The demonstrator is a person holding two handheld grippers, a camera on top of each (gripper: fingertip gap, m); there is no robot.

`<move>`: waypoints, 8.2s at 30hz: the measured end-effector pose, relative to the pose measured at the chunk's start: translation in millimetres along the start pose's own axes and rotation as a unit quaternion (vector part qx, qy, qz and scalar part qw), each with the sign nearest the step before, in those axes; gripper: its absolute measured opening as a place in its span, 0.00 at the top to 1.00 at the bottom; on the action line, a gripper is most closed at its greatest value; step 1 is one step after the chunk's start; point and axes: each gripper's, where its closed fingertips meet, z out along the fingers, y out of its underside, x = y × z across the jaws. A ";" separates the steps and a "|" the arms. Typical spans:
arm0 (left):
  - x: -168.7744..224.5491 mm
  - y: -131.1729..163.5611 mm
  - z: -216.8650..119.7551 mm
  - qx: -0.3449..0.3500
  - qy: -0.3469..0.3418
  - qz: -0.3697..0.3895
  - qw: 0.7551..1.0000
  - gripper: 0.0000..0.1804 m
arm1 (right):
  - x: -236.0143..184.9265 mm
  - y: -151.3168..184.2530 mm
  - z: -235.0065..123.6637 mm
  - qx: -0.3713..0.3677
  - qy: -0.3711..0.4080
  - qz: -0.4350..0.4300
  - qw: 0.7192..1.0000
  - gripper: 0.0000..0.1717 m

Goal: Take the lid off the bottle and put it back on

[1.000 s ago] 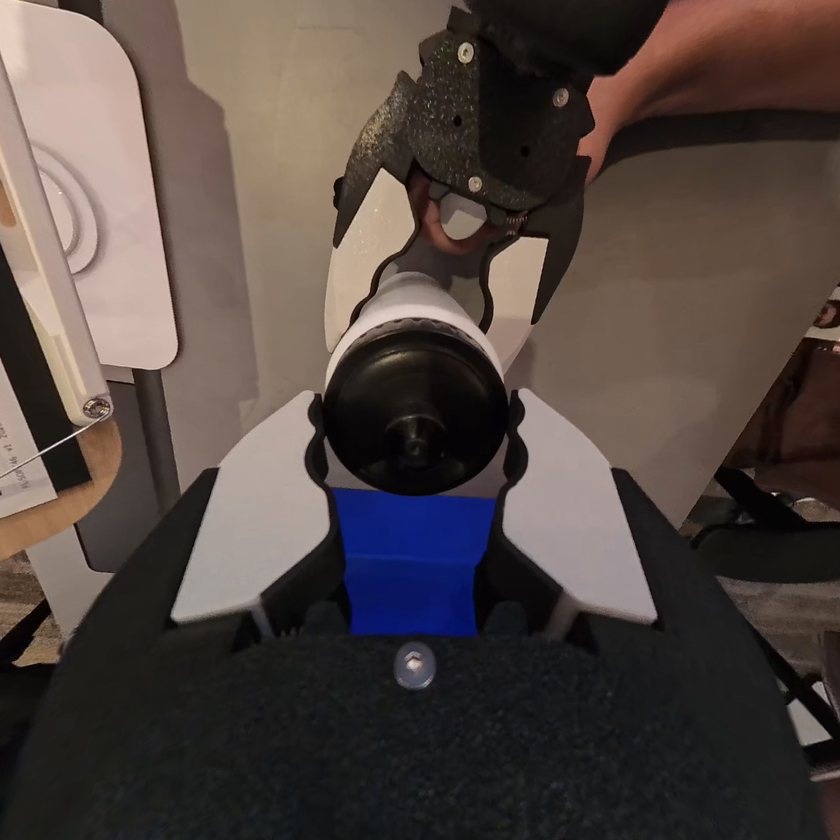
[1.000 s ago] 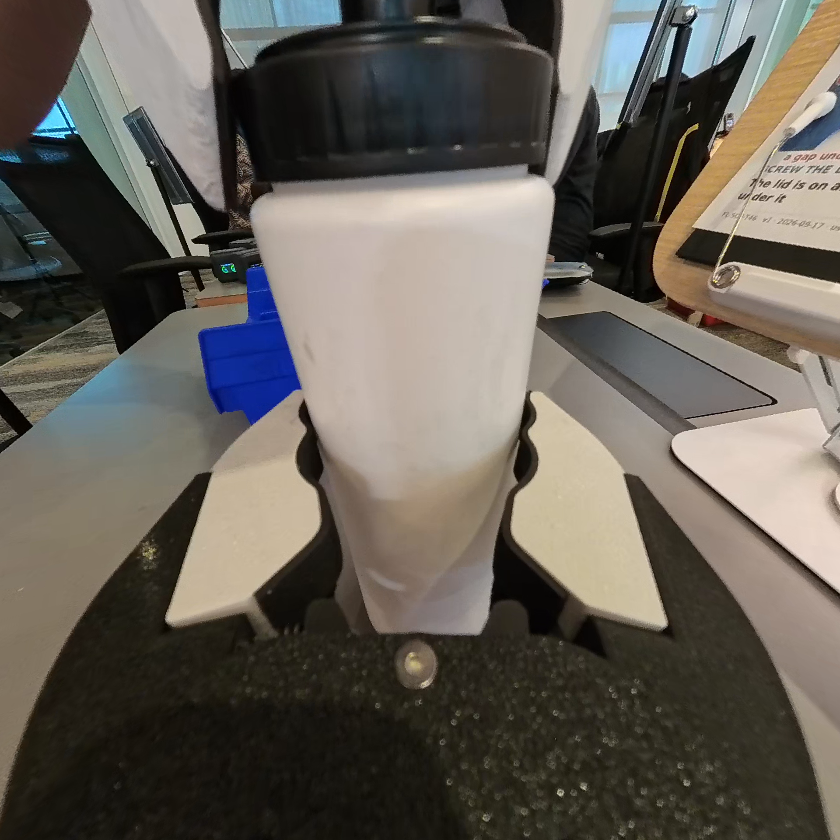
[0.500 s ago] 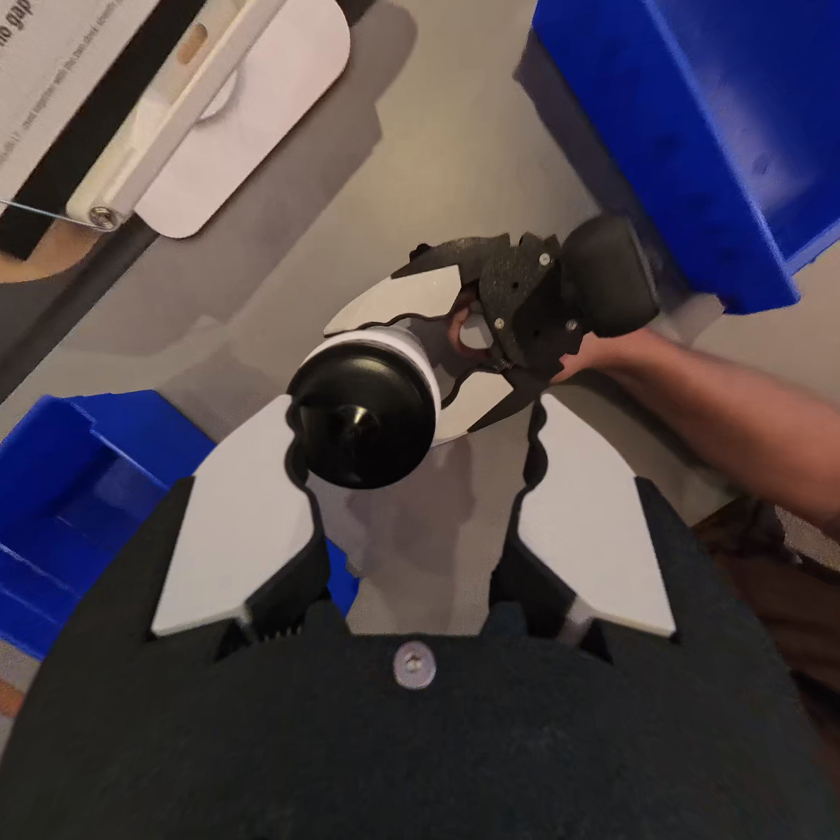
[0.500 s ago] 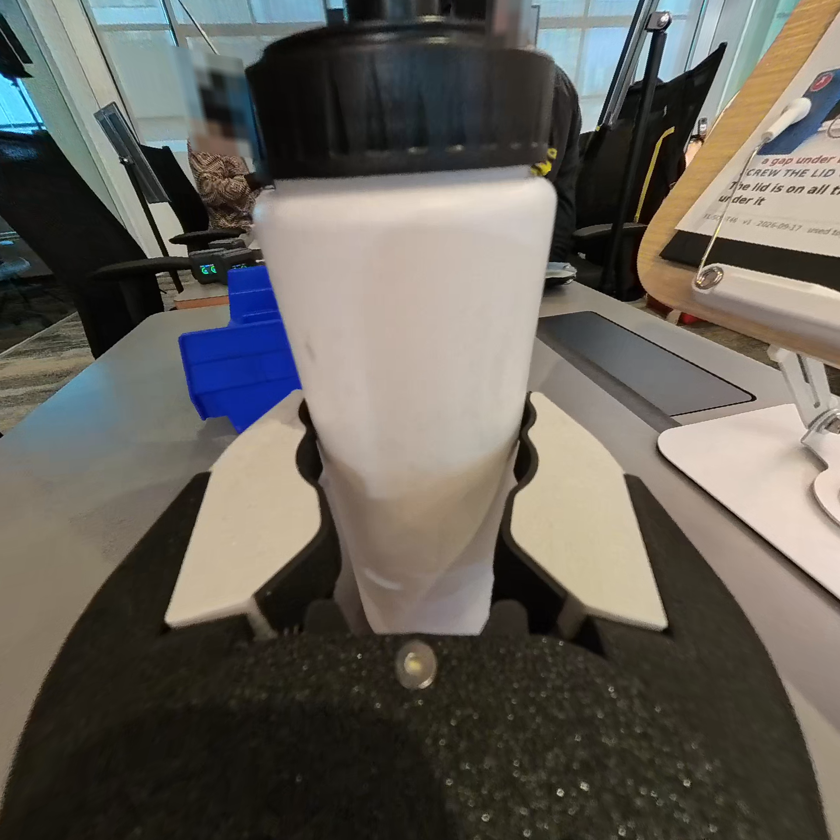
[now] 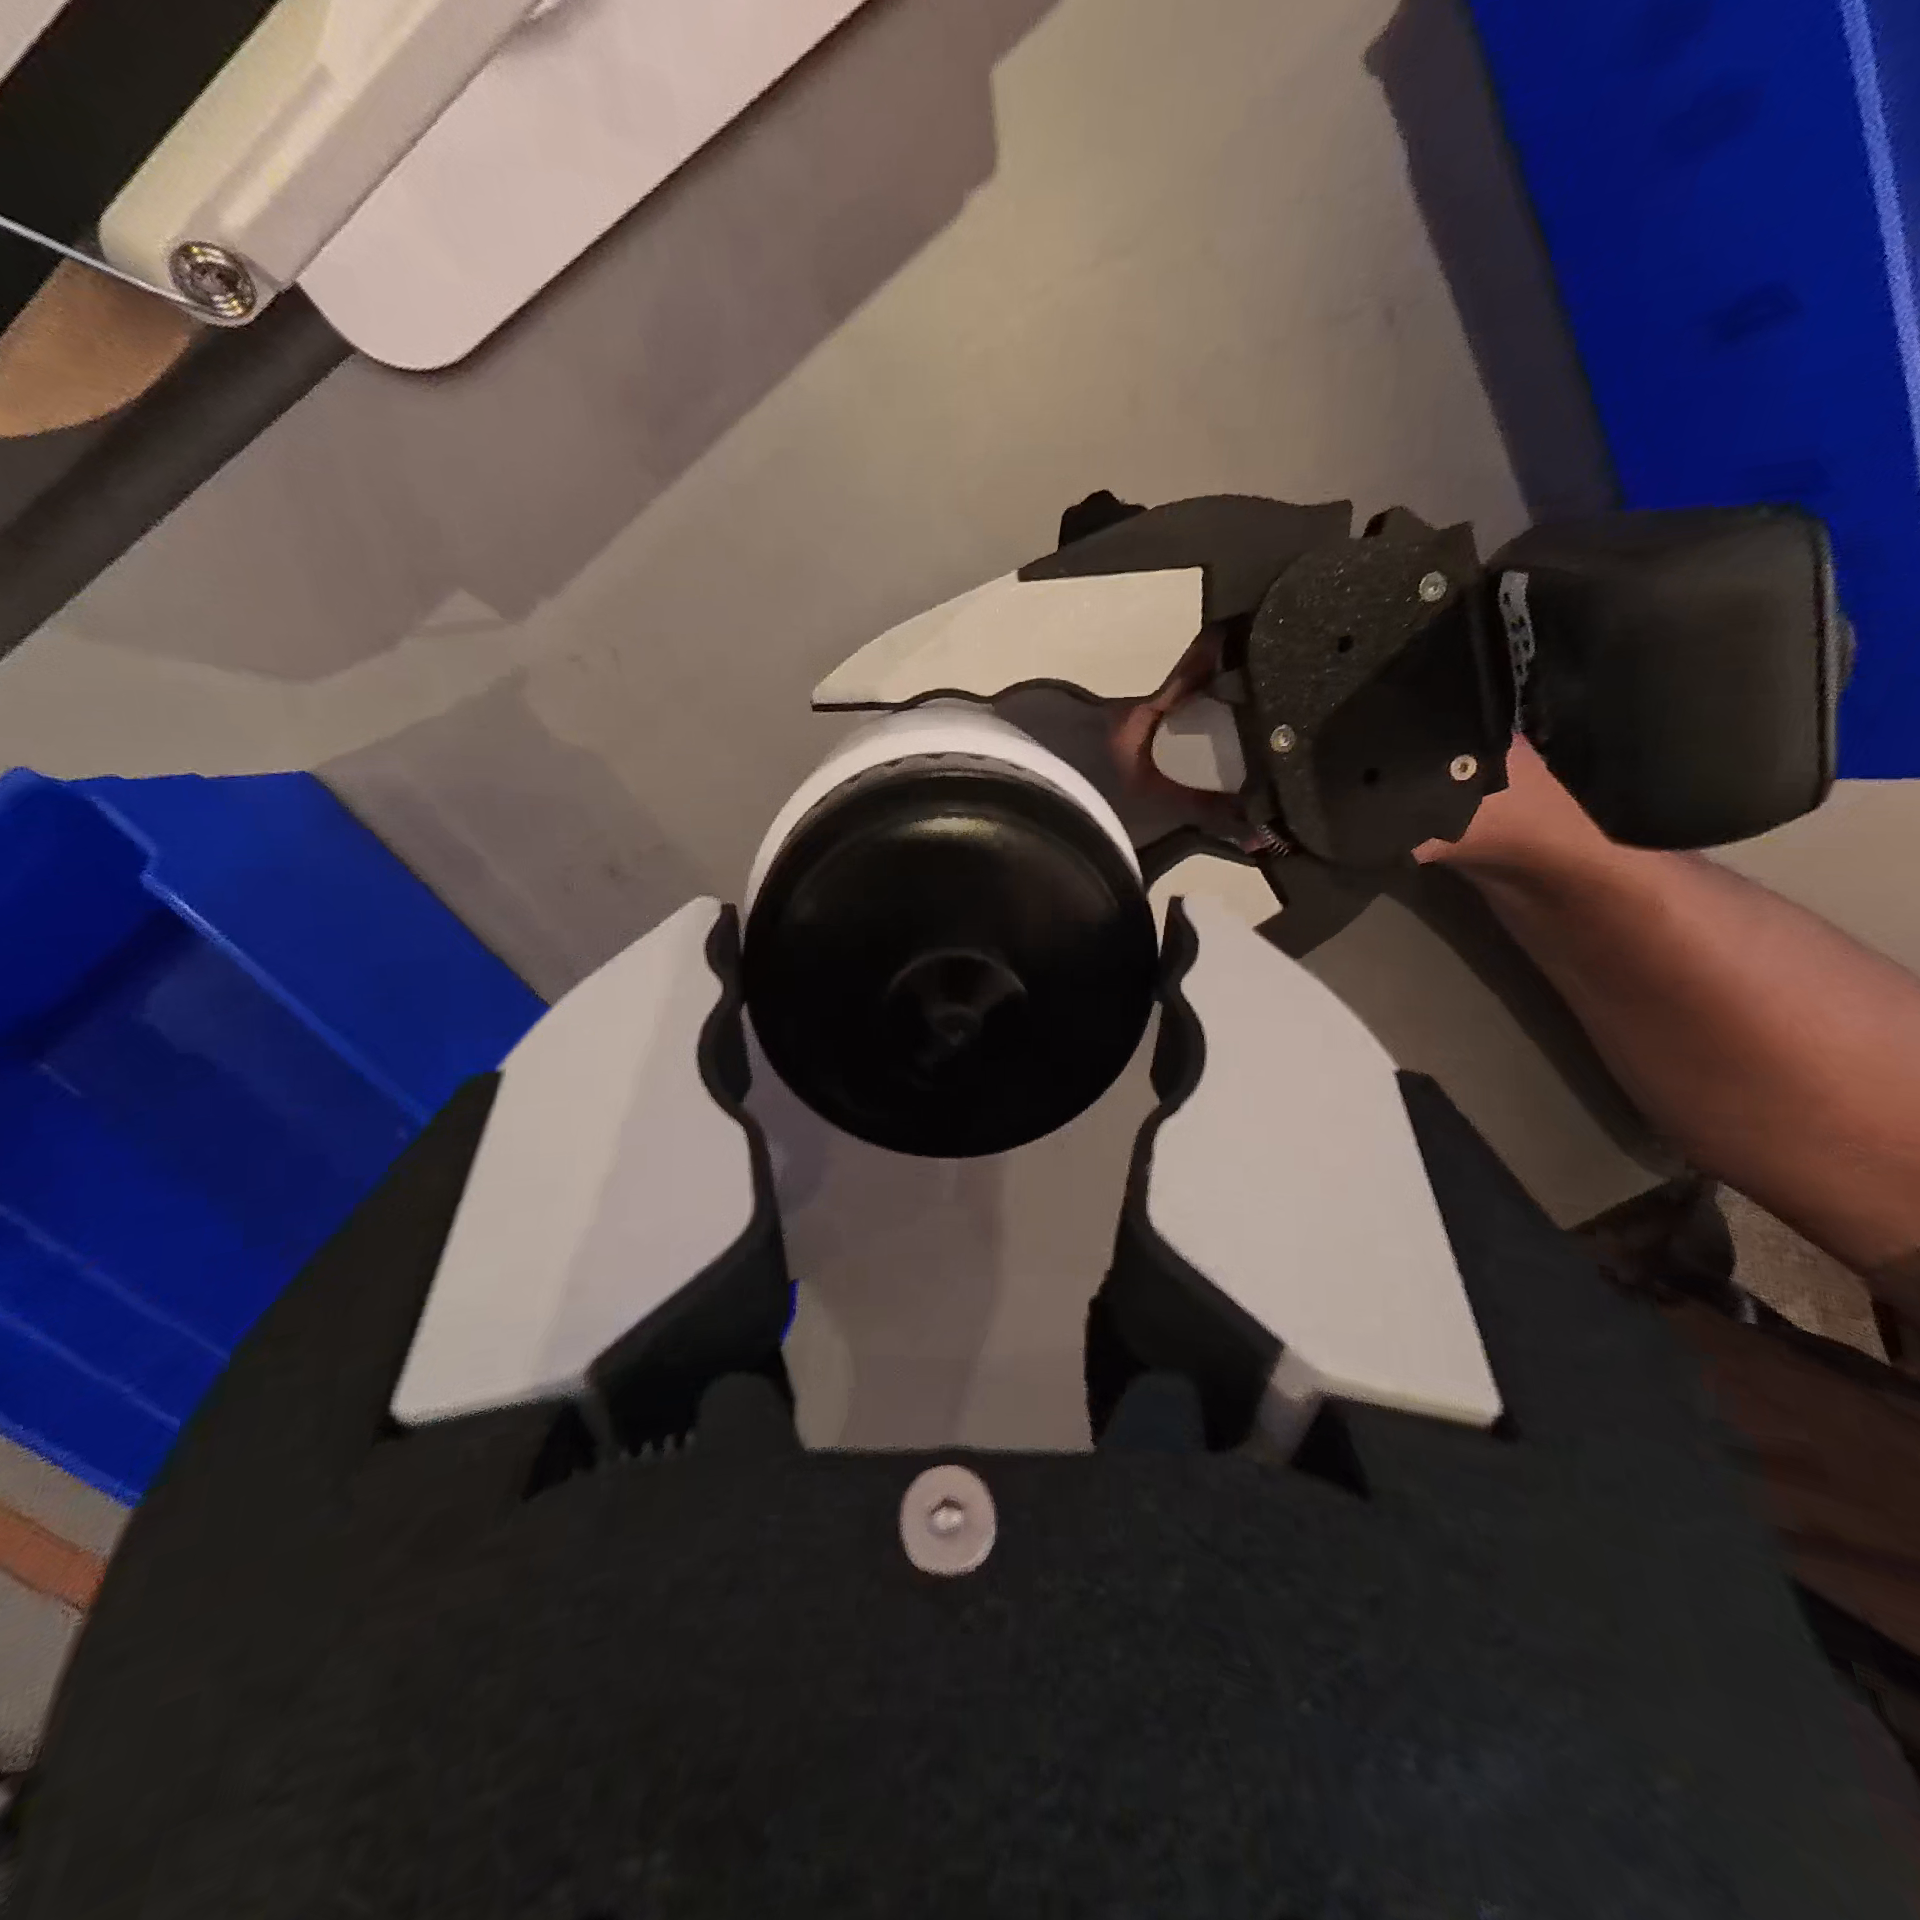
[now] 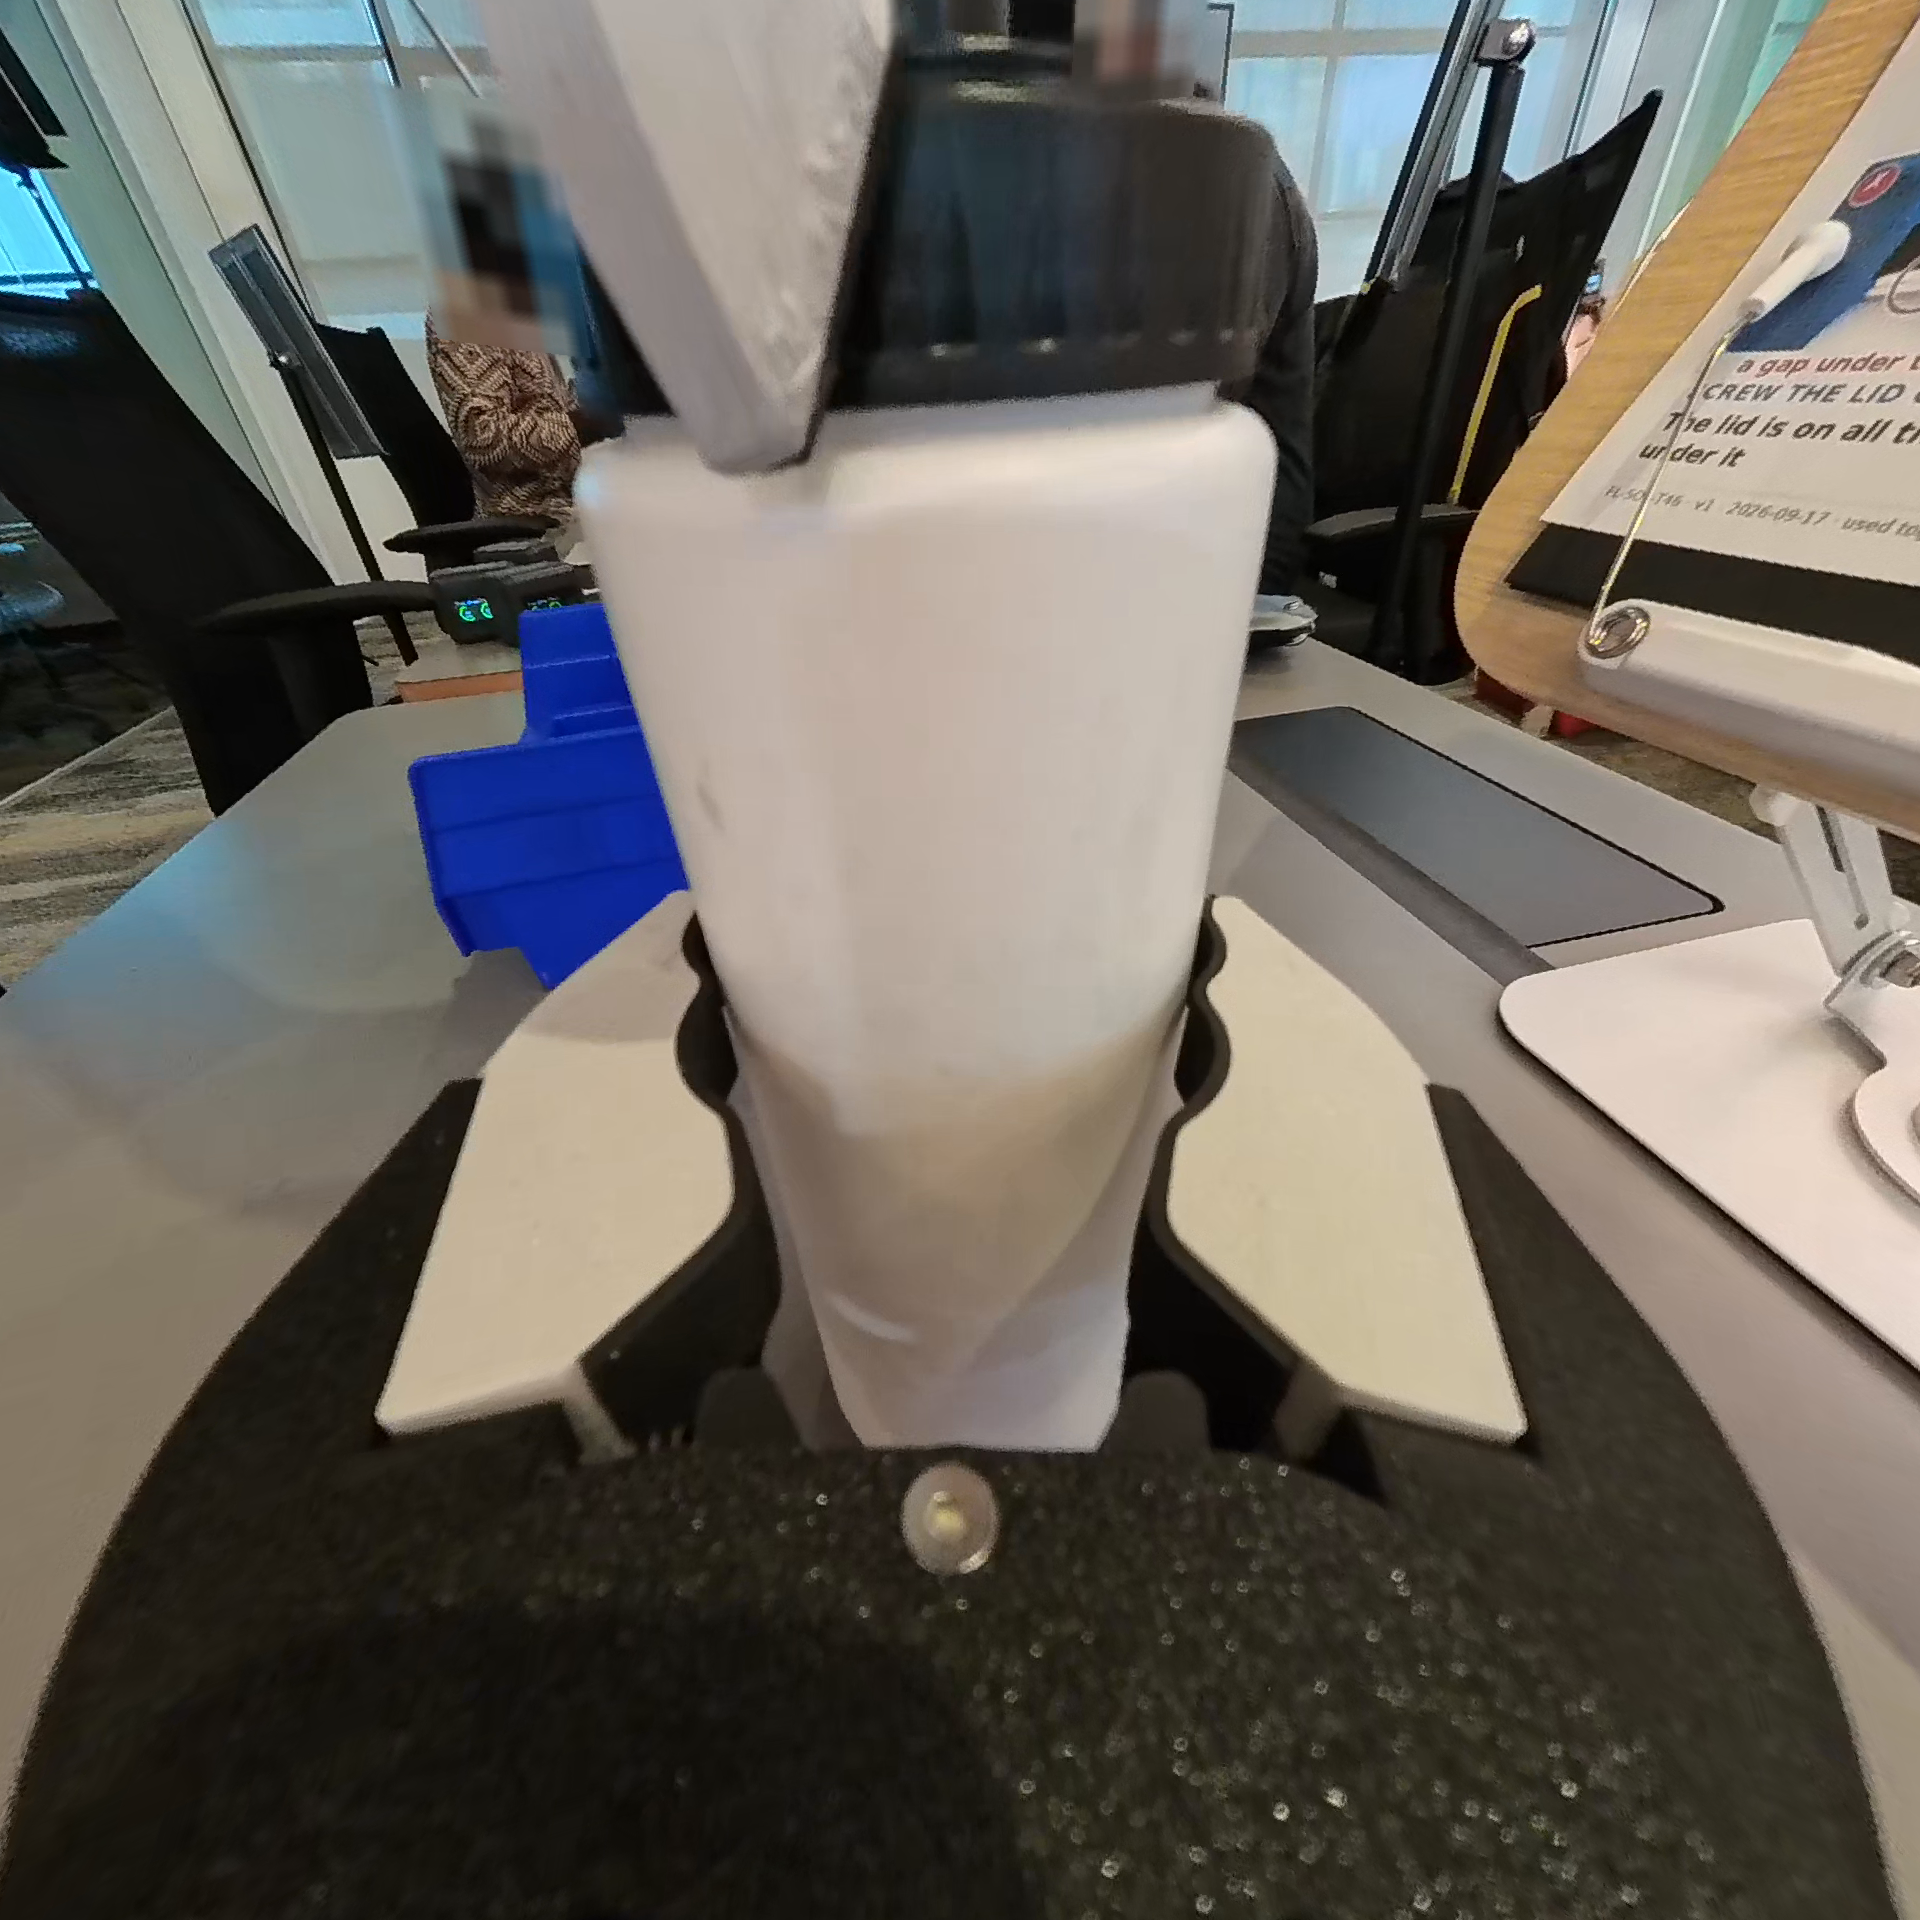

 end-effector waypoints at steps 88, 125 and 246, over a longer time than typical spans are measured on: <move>128.2 193.8 82.3 0.407 0.231 0.024 0.884 0.53 | -54.1 -248.0 -262.7 0.092 0.135 0.057 0.985 0.51; 120.9 197.3 94.0 0.369 0.273 -0.005 0.889 0.59 | 90.9 105.5 -388.7 -0.505 0.428 0.385 0.644 0.51; -94.9 237.1 -25.8 0.528 -0.059 -0.177 0.829 0.61 | -173.1 33.0 -167.1 -0.017 0.339 0.119 0.933 0.71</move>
